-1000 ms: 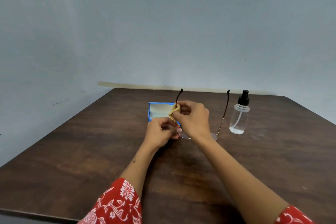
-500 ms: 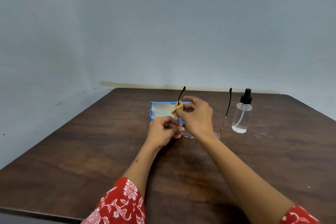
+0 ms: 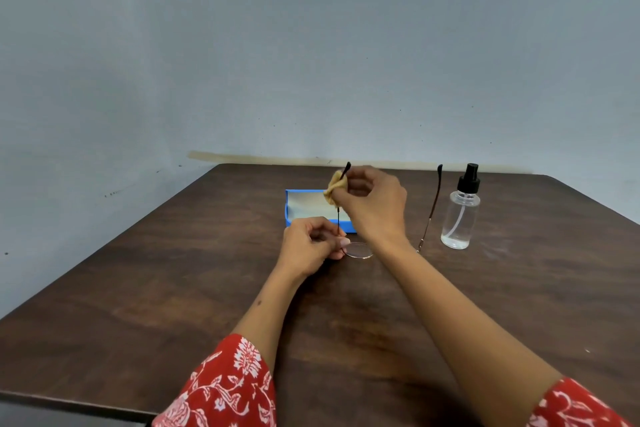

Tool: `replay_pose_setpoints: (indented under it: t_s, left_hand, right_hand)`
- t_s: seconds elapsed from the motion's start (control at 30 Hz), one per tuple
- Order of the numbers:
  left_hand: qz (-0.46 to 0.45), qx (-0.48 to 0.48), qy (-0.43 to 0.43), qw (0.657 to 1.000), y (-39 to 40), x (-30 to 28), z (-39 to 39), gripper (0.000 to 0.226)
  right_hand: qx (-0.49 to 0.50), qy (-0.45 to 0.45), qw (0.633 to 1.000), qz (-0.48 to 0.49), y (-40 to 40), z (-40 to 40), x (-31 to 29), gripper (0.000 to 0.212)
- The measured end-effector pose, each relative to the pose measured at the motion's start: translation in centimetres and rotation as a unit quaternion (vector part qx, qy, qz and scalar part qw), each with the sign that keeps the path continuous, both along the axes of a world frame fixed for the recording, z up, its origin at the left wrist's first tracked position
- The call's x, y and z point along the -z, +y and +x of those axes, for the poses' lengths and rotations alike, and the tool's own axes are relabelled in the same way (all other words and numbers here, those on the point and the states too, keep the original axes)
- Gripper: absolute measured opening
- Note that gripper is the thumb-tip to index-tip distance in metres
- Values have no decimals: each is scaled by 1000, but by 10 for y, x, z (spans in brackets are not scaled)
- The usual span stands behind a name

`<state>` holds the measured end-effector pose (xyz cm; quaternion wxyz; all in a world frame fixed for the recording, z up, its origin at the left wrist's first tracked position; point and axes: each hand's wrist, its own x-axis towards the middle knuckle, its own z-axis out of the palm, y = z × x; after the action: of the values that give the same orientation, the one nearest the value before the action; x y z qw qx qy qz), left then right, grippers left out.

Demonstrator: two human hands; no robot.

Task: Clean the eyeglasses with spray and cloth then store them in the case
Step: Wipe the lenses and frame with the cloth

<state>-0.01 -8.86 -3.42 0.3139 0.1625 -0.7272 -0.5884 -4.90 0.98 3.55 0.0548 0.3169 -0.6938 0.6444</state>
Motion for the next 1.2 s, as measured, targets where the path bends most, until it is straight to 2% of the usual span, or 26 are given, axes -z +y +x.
replay_pose_setpoints:
  t_s: [0.1, 0.27, 0.47, 0.67, 0.9, 1.1, 1.2]
  left_hand:
    - [-5, 3, -4, 1000, 1, 0, 1, 17]
    - [-16, 5, 5, 1000, 3, -4, 4, 25]
    - [3, 5, 2, 1000, 1, -2, 1, 20]
    - [-6, 11, 5, 1000, 1, -3, 2, 16]
    - [1, 1, 0, 1000, -2, 1, -1, 21]
    - [-3, 7, -2, 1000, 2, -2, 2, 20]
    - [-4, 0, -7, 1000, 0, -1, 1, 19]
  right_hand:
    - [-2, -2, 1000, -11, -1, 2, -2, 18]
    - [4, -3, 996, 91, 0, 2, 21, 21]
    - [12, -6, 1000, -21, -3, 4, -8, 18]
    - [21, -10, 997, 68, -1, 5, 18, 20]
    - [13, 8, 1000, -27, -5, 3, -7, 17]
    - [25, 2, 998, 55, -2, 4, 19, 22]
    - [19, 2, 999, 38, -2, 3, 13, 18]
